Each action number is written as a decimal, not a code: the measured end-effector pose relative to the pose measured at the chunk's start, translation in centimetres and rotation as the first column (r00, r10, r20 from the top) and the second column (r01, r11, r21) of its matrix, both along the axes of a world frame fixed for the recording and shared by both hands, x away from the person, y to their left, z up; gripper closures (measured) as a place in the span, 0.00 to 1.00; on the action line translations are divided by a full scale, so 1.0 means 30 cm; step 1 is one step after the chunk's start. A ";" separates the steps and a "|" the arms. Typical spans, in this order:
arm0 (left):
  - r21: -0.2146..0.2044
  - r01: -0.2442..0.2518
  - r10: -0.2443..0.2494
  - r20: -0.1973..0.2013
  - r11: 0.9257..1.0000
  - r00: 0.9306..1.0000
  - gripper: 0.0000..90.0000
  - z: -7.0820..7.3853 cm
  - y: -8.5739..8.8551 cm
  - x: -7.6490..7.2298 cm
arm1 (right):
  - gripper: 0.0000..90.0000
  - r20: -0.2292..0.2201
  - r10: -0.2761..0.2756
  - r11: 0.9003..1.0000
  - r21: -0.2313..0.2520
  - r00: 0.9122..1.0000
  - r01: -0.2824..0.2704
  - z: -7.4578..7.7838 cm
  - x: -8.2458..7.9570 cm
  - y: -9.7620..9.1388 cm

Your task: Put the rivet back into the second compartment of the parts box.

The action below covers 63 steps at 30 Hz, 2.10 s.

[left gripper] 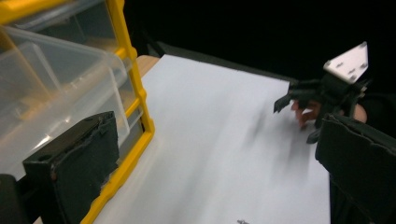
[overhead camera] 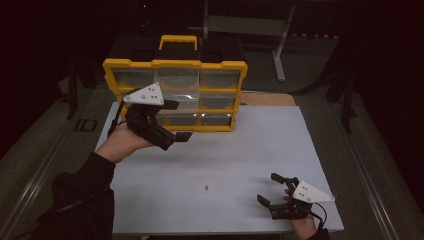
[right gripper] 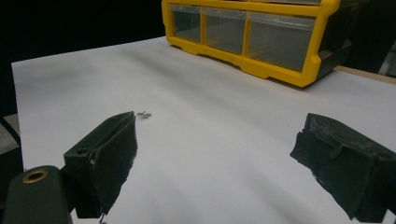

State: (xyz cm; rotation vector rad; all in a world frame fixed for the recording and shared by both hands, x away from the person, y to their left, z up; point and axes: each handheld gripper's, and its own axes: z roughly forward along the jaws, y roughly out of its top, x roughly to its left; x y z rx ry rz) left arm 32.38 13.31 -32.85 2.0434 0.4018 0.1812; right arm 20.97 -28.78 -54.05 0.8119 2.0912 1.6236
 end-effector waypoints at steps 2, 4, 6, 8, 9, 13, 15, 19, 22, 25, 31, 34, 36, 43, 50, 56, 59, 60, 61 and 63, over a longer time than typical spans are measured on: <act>-0.008 0.003 -0.003 -0.003 1.000 1.000 0.00 -0.018 -0.005 -0.013 | 0.12 0.001 0.001 1.000 0.000 1.000 -0.001 0.000 0.000 0.000; -0.010 0.010 -0.010 -0.006 1.000 1.000 0.00 -0.037 -0.011 -0.023 | 0.12 0.002 0.002 1.000 -0.002 1.000 -0.002 0.000 0.000 0.000; -0.001 0.021 -0.021 -0.007 1.000 1.000 0.00 -0.058 -0.023 -0.035 | 0.13 -0.001 0.002 1.000 -0.002 1.000 -0.002 0.000 0.001 0.000; 0.001 0.038 -0.038 -0.016 0.999 0.999 0.00 -0.080 -0.034 -0.045 | 0.13 -0.002 0.002 1.000 -0.002 1.000 -0.002 0.000 0.000 0.000; 0.001 0.036 -0.036 -0.014 0.999 0.999 0.00 -0.090 -0.040 -0.050 | 0.12 -0.003 0.002 1.000 -0.002 1.000 -0.003 0.000 0.000 0.000; -0.003 0.051 -0.051 -0.021 0.999 0.998 0.00 -0.127 -0.058 -0.067 | 0.12 0.000 0.003 1.000 -0.002 1.000 -0.003 0.001 0.000 0.000; 0.002 0.061 -0.061 -0.032 0.998 0.998 0.00 -0.157 -0.073 -0.079 | 0.12 0.002 0.002 1.000 0.000 1.000 -0.002 0.001 0.000 0.000; -0.008 0.088 -0.088 -0.052 0.996 0.995 0.00 -0.213 -0.096 -0.099 | 0.12 0.004 0.002 1.000 -0.001 1.000 -0.002 0.001 0.000 0.000; -0.019 0.096 -0.097 -0.066 0.995 0.993 0.00 -0.263 -0.116 -0.116 | 0.12 0.006 0.002 1.000 -0.002 1.000 -0.002 0.001 0.000 -0.001; -0.021 0.104 -0.105 -0.081 0.994 0.991 0.00 -0.316 -0.141 -0.135 | 0.13 0.006 0.002 1.000 -0.001 1.000 -0.002 0.002 -0.001 -0.001; -0.001 0.115 -0.114 -0.105 0.993 0.988 0.00 -0.403 -0.174 -0.159 | 0.12 0.008 0.004 1.000 -0.002 1.000 -0.004 0.004 -0.002 -0.001; 0.000 0.113 -0.112 -0.116 0.994 0.987 0.03 -0.445 -0.180 -0.163 | 0.12 0.008 0.002 1.000 0.001 1.000 -0.002 0.005 -0.004 0.000; 0.000 0.108 -0.107 -0.125 0.994 0.986 0.06 -0.474 -0.183 -0.168 | 0.13 0.009 0.002 1.000 0.000 1.000 -0.002 0.006 -0.004 -0.001; 0.039 0.061 -0.055 -0.134 0.997 0.989 0.18 -0.583 -0.196 -0.179 | 0.12 0.010 0.005 1.000 -0.002 1.000 -0.005 0.005 -0.003 0.001; 0.092 0.033 -0.019 -0.155 0.995 0.988 0.27 -0.666 -0.207 -0.171 | 0.12 0.005 0.007 1.000 -0.003 1.000 -0.007 0.003 -0.003 0.002; 0.148 0.022 0.005 -0.176 0.989 0.984 0.44 -0.718 -0.216 -0.160 | 0.13 0.001 0.007 1.000 -0.003 1.000 -0.007 0.002 -0.003 0.002; 0.179 0.021 0.009 -0.168 0.984 0.986 0.49 -0.741 -0.225 -0.160 | 0.13 0.001 0.009 1.000 -0.003 1.000 -0.009 0.002 -0.003 0.003; 0.183 0.016 0.015 -0.168 0.983 0.986 0.49 -0.748 -0.227 -0.160 | 0.12 0.001 0.009 1.000 -0.003 1.000 -0.009 0.003 -0.003 0.002; 0.196 0.000 0.032 -0.161 0.981 0.986 0.51 -0.754 -0.230 -0.160 | 0.13 0.002 0.009 1.000 -0.002 1.000 -0.009 0.003 -0.003 0.002; 0.217 0.000 0.033 -0.149 0.976 0.988 0.53 -0.763 -0.233 -0.159 | 0.12 0.001 0.009 1.000 -0.002 1.000 -0.009 0.003 -0.003 0.002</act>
